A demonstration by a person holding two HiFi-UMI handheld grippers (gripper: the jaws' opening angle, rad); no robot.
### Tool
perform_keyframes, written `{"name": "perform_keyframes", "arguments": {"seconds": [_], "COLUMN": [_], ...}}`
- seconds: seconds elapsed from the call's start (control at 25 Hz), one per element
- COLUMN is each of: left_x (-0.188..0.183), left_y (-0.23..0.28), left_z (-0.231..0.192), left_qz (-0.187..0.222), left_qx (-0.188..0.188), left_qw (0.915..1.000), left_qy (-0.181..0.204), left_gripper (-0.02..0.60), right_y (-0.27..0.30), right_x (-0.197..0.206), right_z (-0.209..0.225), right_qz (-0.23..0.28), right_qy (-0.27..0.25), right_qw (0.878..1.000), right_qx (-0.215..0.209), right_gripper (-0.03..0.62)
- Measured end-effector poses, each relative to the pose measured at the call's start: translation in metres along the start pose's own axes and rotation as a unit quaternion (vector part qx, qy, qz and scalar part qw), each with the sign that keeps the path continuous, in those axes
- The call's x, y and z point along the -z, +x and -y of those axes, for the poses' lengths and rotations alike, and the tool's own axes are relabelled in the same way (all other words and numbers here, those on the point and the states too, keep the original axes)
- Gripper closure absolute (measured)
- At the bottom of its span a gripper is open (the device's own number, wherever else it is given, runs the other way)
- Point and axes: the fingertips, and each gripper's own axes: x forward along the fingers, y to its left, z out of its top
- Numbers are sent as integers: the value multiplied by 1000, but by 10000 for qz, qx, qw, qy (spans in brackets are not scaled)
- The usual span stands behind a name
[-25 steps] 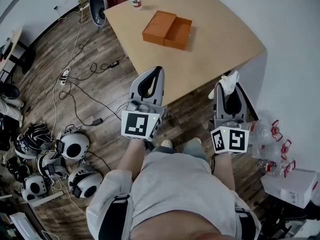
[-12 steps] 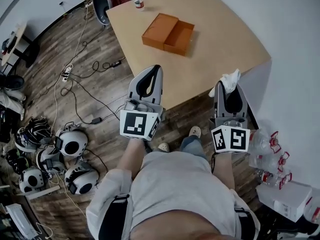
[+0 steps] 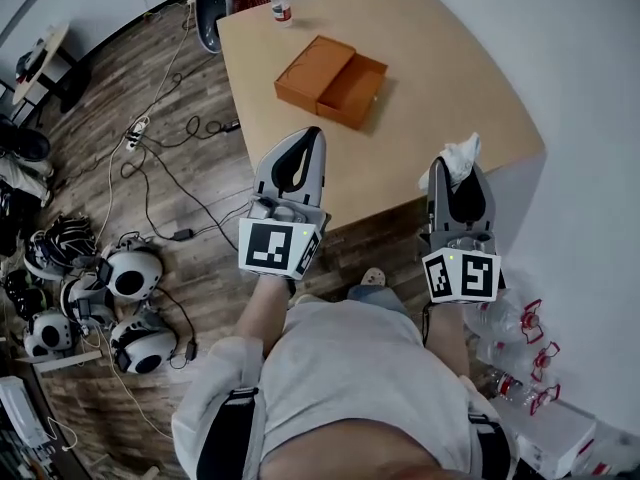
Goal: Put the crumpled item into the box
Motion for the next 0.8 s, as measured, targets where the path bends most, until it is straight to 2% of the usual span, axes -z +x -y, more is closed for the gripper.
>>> {"name": "perform_keyframes", "arguments": {"seconds": [0.8], "left_x": [15], "left_y": [65], "left_z": [42], "left_qz": [-66], "left_qx": [-951], "left_qw": [9951], "left_qy": [266], "left_gripper": [568], "right_y": [52], "right_x": [16], "right_z": [86], "right_qz": [-15], "right_qy": [303], "right_qw": [9946], "right_qx": [-989], "right_gripper": [436]}}
